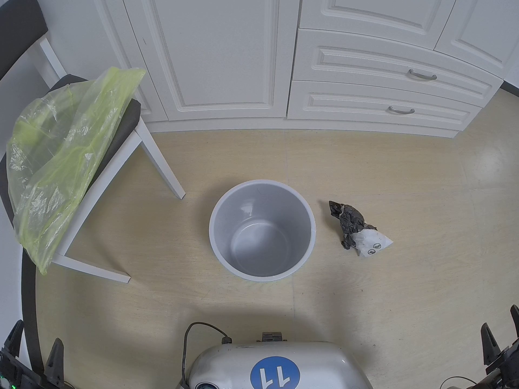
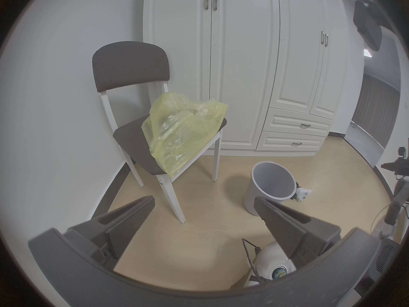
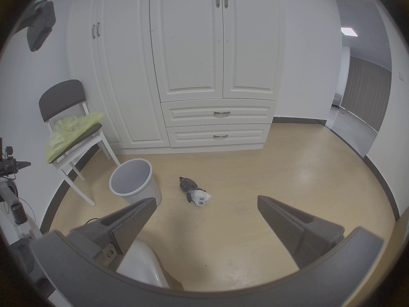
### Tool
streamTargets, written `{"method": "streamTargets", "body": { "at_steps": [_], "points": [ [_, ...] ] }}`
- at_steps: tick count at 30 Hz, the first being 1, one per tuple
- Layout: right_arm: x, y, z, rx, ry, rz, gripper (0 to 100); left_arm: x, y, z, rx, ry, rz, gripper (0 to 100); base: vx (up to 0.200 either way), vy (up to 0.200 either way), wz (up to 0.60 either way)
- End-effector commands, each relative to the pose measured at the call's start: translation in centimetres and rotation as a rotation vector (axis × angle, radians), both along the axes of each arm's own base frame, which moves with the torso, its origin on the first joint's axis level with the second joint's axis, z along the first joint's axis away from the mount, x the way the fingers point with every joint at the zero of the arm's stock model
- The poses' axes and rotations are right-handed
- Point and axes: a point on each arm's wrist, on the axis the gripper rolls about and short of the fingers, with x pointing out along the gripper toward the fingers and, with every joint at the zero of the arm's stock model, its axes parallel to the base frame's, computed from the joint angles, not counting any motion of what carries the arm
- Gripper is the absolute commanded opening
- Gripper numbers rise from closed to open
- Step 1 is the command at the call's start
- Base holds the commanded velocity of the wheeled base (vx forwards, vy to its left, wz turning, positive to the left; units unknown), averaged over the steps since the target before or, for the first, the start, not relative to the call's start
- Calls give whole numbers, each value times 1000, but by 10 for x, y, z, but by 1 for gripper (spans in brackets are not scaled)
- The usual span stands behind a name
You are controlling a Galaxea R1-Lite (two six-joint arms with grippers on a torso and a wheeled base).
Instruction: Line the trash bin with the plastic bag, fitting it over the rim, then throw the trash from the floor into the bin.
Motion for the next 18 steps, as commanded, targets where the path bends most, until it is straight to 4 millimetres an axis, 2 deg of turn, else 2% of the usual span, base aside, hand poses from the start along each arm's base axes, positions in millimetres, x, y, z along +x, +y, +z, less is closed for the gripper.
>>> {"method": "streamTargets", "body": {
  "at_steps": [1,3,7,8,10,11,12,18],
  "points": [
    [0,0,-5,-8,1,-6,100,0,0,-5,21,-4,-1,100,0,0,0],
    [0,0,-5,-62,2,9,100,0,0,-4,56,-10,-12,100,0,0,0],
    [0,0,-5,-27,1,8,100,-1,0,0,50,-33,-11,100,0,0,0],
    [0,0,-5,-2,1,5,100,-3,0,10,27,-87,-12,100,0,0,0],
    [0,0,-5,6,-1,5,100,-14,0,46,-94,-220,-35,100,0,0,0],
    [0,0,-5,4,-1,5,100,-15,0,52,-118,-229,-40,100,0,0,0],
    [0,0,-5,-7,-1,6,100,-20,0,66,-143,-238,-49,100,0,0,0],
    [0,0,-5,-43,0,12,100,-20,3,65,-56,-131,25,100,0,0,0]
  ]
}}
